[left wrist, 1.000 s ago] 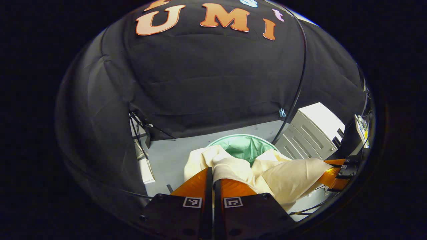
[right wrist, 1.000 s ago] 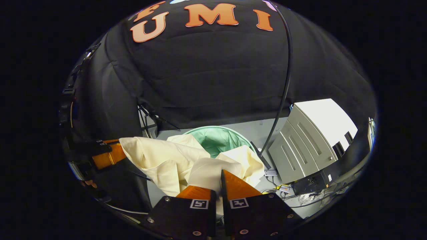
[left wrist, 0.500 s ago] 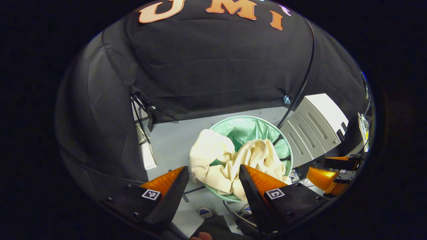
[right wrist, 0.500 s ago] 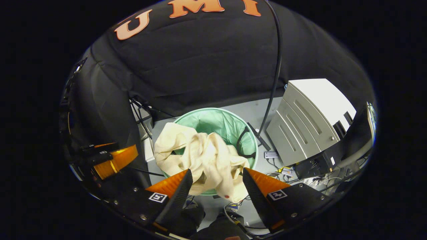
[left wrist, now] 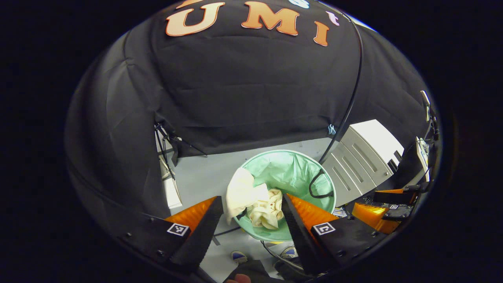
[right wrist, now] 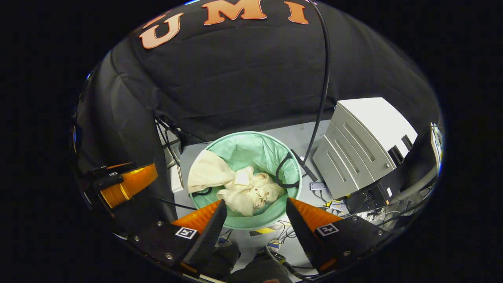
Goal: Grasp the clothes on the hanger with both hands and then place them into the laundry hamper below.
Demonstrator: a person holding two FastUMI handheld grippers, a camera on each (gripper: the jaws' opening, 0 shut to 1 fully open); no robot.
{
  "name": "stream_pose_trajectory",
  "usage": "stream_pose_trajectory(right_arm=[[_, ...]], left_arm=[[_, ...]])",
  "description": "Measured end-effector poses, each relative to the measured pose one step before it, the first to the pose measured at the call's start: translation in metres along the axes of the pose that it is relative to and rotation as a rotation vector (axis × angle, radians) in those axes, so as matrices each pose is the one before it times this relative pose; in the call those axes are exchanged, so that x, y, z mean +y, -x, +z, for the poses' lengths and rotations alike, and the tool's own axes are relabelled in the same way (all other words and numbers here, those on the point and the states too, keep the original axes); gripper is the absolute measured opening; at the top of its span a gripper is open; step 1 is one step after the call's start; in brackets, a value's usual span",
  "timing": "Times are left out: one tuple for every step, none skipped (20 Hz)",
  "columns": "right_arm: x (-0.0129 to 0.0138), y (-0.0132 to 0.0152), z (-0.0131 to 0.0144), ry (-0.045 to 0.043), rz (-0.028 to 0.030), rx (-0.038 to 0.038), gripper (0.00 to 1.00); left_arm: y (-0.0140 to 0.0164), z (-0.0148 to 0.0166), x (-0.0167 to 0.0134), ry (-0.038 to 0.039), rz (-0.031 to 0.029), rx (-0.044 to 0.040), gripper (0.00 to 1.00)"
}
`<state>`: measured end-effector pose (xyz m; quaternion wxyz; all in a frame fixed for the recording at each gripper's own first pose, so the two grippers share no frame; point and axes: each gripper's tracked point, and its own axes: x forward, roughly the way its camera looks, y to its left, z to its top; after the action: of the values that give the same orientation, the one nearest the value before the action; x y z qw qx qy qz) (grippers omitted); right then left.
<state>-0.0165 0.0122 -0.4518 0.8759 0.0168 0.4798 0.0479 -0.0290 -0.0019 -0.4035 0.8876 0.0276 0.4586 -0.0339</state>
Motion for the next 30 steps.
stream_pose_trajectory(right_arm=[[0.00146, 0.00315, 0.00139, -0.00131, 0.00087, -0.00448, 0.94], [0.00102, 0.00153, 0.00151, -0.00117, -0.00160, -0.00362, 0.94], [0.00036, 0.00189, -0.00054, -0.00105, -0.00072, -0.00249, 0.94], [-0.00015, 0.00068, -0.00131, -0.00095, -0.00287, 0.00190, 0.94], [0.00040, 0.00212, -0.00029, -0.00281, -0.00023, -0.00009, 0.94], [0.00164, 0.00087, -0.00127, -0.00347, 0.00114, 0.00043, 0.94], [0.00059, 0.00214, -0.00039, -0.00207, 0.00009, -0.00246, 0.94], [0.00000, 0.00038, -0.00064, 0.00096, 0.00054, -0.00100, 0.94], [0.00047, 0.00160, -0.00119, 0.00204, 0.00052, -0.00079, 0.94], [0.00169, 0.00010, 0.00008, 0.00116, 0.00147, -0.00001, 0.94], [0.00261, 0.00046, 0.00025, -0.00009, 0.00281, 0.00007, 0.94], [0.00209, 0.00091, -0.00213, 0.00124, 0.00275, -0.00076, 0.94], [0.00073, -0.00003, -0.00013, 0.00268, 0.00065, 0.00098, 0.94], [0.00001, 0.00008, 0.00040, 0.00182, 0.00251, 0.00140, 0.94], [0.00093, 0.00073, -0.00023, 0.00151, 0.00194, 0.00020, 0.94], [0.00147, -0.00074, -0.00046, 0.00175, 0.00226, -0.00068, 0.94], [0.00090, 0.00101, 0.00074, 0.00240, 0.00093, -0.00057, 0.94], [-0.00012, 0.00006, 0.00012, 0.00155, -0.00053, -0.00309, 0.94], [0.00007, 0.00190, 0.00317, -0.00061, -0.00211, -0.01095, 0.94], [0.00006, 0.00245, 0.00622, -0.00063, -0.00328, -0.01935, 0.94], [-0.00027, 0.00606, 0.00798, 0.00429, -0.00307, -0.02268, 0.94], [-0.00141, 0.00779, 0.01094, 0.00918, -0.00221, -0.02576, 0.94], [-0.00064, 0.00706, 0.01245, 0.01238, -0.00237, -0.02547, 0.94], [0.00008, 0.01093, 0.01293, 0.00944, -0.00042, -0.02770, 0.94], [0.00197, 0.01002, 0.01541, 0.00420, 0.00194, -0.03027, 0.94], [0.00271, 0.01015, 0.01623, -0.00120, 0.00407, -0.02876, 0.94], [0.00349, 0.01063, 0.01752, 0.00204, 0.00876, -0.03290, 0.94], [0.00024, 0.01048, 0.01907, 0.00677, -0.00069, -0.03844, 0.94], [0.00011, 0.00962, 0.01980, 0.01166, 0.00028, -0.03796, 0.94], [-0.00012, 0.00963, 0.01899, 0.01067, -0.00192, -0.03611, 0.94]], left_arm=[[0.00308, 0.00238, -0.00046, -0.00097, -0.00186, -0.00622, 1.00], [0.00151, -0.00088, -0.00062, -0.00019, 0.00120, -0.00391, 0.99], [0.00194, -0.00131, -0.00028, -0.00055, -0.00006, -0.00159, 0.99], [0.00275, -0.00212, 0.00035, -0.00068, -0.00063, 0.00019, 0.99], [0.00163, -0.00052, -0.00005, -0.00196, 0.00040, -0.00032, 0.99], [0.00172, -0.00227, 0.00066, -0.00188, 0.00186, -0.00130, 1.00], [0.00213, -0.00049, 0.00064, 0.00015, 0.00175, -0.00182, 1.00], [0.00182, -0.00107, -0.00041, 0.00179, 0.00100, -0.00094, 1.00], [0.00179, -0.00074, 0.00038, 0.00204, 0.00027, -0.00056, 0.99], [0.00070, -0.00128, 0.00083, 0.00214, 0.00248, 0.00003, 0.99], [0.00107, -0.00111, 0.00046, 0.00248, 0.00254, 0.00052, 0.99], [0.00176, 0.00009, 0.00126, 0.00265, 0.00119, -0.00182, 0.99], [0.00048, 0.00054, 0.00111, 0.00170, 0.00320, -0.00212, 0.99], [0.00119, -0.00169, 0.00092, 0.00143, 0.00137, -0.00134, 0.99], [0.00047, 0.00031, 0.00084, -0.00005, 0.00169, -0.00051, 0.99], [0.00032, -0.00123, 0.00121, -0.00127, 0.00207, -0.00024, 0.99], [0.00022, -0.00043, 0.00116, -0.00044, 0.00235, 0.00146, 0.99], [0.00072, -0.00031, 0.00099, -0.00008, 0.00000, 0.00008, 0.99], [0.00132, -0.00004, 0.00054, -0.00094, 0.00054, 0.00125, 0.99], [0.00134, 0.00141, 0.00131, 0.00011, 0.00196, -0.00500, 1.00], [0.00338, 0.00698, 0.00200, 0.00262, 0.00475, -0.01814, 0.99], [0.00594, 0.00673, 0.00258, 0.00303, 0.00656, -0.01068, 0.99], [0.00876, 0.01230, 0.00158, 0.00504, 0.00059, -0.02745, 0.99], [0.00867, 0.01587, 0.00219, 0.00630, 0.00223, -0.03585, 0.99], [0.00889, 0.01768, 0.00301, 0.00369, 0.00359, -0.03813, 0.99], [0.00868, 0.01697, 0.00287, 0.00095, 0.00489, -0.03706, 0.99], [0.00832, 0.01821, 0.00289, 0.00150, 0.00420, -0.03789, 0.99], [0.00804, 0.01782, 0.00106, 0.00282, 0.00630, -0.03998, 0.98], [0.00797, 0.02031, 0.00278, 0.00681, 0.00625, -0.04057, 0.98], [0.00651, 0.01917, 0.00115, 0.00835, 0.00300, -0.03777, 0.98]])
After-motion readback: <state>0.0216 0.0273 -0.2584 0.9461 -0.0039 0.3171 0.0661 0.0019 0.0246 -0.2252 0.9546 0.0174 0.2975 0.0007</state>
